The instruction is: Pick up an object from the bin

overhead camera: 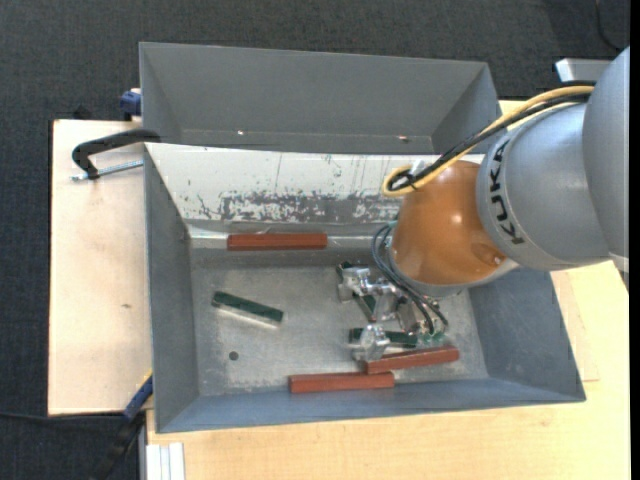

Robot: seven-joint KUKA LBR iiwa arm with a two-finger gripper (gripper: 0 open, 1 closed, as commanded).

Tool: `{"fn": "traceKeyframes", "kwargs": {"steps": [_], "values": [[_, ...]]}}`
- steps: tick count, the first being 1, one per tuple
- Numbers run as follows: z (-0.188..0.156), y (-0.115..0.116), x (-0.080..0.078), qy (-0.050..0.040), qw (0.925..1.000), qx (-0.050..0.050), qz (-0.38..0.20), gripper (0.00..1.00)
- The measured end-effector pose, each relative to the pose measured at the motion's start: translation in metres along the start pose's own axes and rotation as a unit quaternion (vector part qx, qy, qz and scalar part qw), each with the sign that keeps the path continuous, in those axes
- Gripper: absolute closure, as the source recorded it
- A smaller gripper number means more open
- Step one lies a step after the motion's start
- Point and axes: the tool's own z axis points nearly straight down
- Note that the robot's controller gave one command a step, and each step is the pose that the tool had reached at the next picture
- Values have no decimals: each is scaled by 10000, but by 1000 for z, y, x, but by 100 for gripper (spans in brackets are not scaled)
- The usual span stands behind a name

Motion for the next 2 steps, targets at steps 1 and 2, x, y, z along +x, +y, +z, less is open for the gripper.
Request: {"fn": "traceKeyframes", "kwargs": {"steps": [1,2], "values": [[-60,-56,-29,80,9898,-11,-1422,100],[-59,-56,-29,81,9898,-12,-1421,0]]}}
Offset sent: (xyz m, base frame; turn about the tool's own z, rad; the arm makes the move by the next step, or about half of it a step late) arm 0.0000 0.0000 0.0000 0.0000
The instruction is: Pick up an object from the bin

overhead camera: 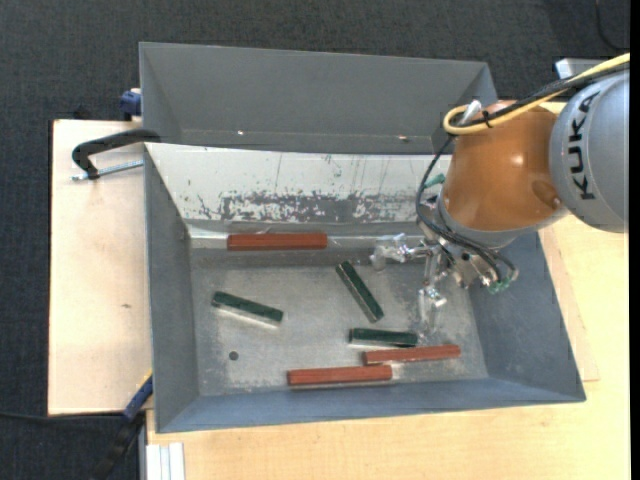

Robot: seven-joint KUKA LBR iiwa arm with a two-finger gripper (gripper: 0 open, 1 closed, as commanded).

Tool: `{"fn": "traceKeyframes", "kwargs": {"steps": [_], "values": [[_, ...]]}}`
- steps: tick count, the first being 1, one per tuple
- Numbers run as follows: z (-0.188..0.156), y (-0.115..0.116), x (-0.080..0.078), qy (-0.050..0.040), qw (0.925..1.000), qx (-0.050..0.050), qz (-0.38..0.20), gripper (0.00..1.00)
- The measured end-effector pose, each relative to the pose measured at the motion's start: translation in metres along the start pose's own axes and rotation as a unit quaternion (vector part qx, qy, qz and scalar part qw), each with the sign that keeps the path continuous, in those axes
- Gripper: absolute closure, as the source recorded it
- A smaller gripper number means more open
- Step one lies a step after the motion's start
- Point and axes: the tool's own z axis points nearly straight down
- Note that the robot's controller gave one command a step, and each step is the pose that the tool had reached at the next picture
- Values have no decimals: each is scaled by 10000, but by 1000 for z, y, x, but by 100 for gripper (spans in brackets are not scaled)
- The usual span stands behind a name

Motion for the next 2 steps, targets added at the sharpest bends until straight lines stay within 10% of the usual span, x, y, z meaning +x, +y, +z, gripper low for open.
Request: {"fn": "traceKeyframes", "kwargs": {"steps": [2], "values": [[67,-8,54,58,9984,-19,558,0]]}}
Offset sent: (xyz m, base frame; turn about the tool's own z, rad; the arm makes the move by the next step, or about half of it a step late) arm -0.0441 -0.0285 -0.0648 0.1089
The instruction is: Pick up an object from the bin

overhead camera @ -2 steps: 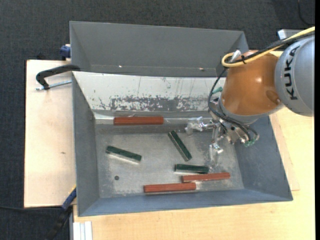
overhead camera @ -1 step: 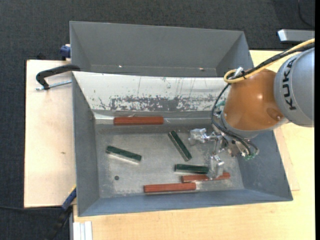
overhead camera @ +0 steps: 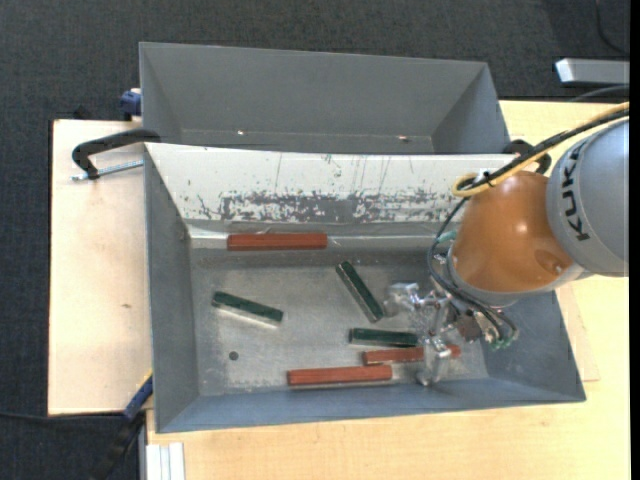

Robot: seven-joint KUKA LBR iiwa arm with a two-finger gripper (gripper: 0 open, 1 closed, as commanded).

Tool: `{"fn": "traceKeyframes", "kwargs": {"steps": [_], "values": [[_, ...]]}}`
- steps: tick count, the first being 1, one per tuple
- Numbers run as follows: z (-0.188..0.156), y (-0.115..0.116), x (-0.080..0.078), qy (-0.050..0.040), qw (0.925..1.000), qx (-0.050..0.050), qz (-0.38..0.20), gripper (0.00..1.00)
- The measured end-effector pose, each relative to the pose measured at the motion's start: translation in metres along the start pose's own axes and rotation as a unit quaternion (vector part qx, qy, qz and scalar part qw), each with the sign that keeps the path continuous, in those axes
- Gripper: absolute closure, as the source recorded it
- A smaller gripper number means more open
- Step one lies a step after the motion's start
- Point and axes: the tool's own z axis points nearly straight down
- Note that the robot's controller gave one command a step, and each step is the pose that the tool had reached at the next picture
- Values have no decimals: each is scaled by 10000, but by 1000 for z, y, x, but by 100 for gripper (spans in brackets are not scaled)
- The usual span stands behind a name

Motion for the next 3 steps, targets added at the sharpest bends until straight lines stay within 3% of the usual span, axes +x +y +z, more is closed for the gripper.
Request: {"fn": "traceKeyframes", "kwargs": {"steps": [1,2,3], "values": [[-4,19,-5,-55,9959,18,-898,100],[-4,19,-5,-57,9959,19,-899,100],[-179,18,-32,-73,9960,31,-891,100]]}}
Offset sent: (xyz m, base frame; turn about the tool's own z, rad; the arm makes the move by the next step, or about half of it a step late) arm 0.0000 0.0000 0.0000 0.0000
